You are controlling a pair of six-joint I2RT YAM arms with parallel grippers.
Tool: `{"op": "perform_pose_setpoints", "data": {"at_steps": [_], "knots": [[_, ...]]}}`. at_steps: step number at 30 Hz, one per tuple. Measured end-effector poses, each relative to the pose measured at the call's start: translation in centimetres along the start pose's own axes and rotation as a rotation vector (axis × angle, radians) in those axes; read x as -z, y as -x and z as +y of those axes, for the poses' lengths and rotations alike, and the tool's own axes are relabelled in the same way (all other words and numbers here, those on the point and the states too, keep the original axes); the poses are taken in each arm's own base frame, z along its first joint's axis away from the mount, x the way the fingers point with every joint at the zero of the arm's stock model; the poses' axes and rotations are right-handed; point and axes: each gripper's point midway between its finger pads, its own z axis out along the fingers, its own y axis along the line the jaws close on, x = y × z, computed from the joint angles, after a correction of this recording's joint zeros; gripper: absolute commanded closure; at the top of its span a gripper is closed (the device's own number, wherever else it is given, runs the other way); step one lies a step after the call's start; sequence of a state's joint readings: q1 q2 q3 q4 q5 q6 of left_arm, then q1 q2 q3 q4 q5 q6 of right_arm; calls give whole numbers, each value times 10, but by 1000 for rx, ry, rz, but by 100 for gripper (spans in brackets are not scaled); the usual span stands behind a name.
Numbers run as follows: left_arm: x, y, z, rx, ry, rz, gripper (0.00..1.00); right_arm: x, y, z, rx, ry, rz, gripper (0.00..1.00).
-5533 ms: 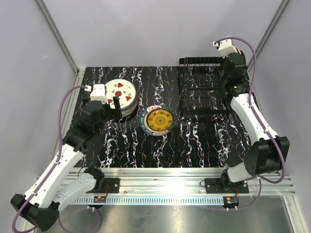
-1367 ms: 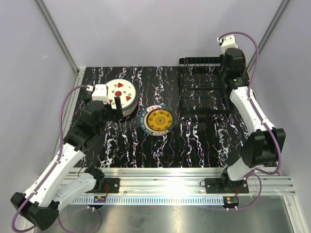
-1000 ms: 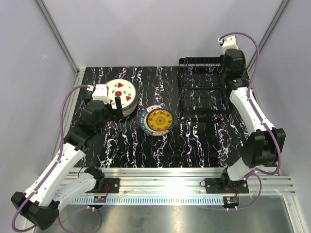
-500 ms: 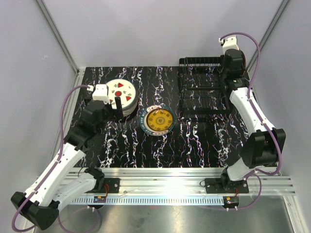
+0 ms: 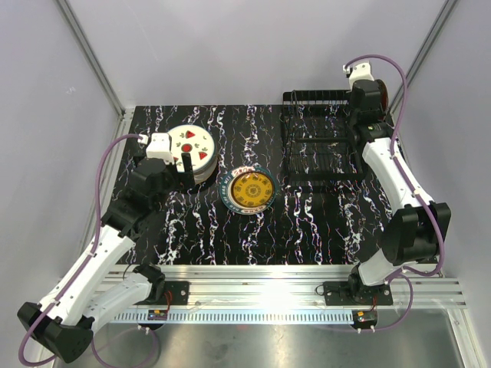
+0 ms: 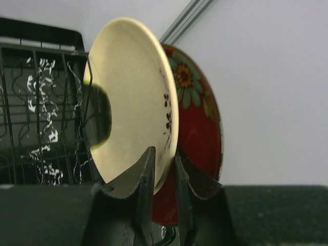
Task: Load the plates into the dish rack
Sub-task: Insert the plate into the dish rack
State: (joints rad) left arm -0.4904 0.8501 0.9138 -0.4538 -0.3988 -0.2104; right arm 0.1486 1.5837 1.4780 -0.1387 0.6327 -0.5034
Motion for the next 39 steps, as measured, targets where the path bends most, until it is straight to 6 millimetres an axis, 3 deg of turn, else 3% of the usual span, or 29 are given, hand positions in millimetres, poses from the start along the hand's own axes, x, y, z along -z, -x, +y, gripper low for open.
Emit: {"op": "perform_pose_setpoints", "data": {"at_steps": [11, 27, 39], "knots": [[-1, -1, 0, -1, -1, 4, 1, 2, -8, 5, 29, 28, 36, 71], [-1, -1, -1, -2, -2, 5, 1, 4, 3, -2, 6, 19, 22, 89], [-2, -2, -1, -4, -1, 10, 1, 9, 4, -7, 0, 22, 45, 93]]}}
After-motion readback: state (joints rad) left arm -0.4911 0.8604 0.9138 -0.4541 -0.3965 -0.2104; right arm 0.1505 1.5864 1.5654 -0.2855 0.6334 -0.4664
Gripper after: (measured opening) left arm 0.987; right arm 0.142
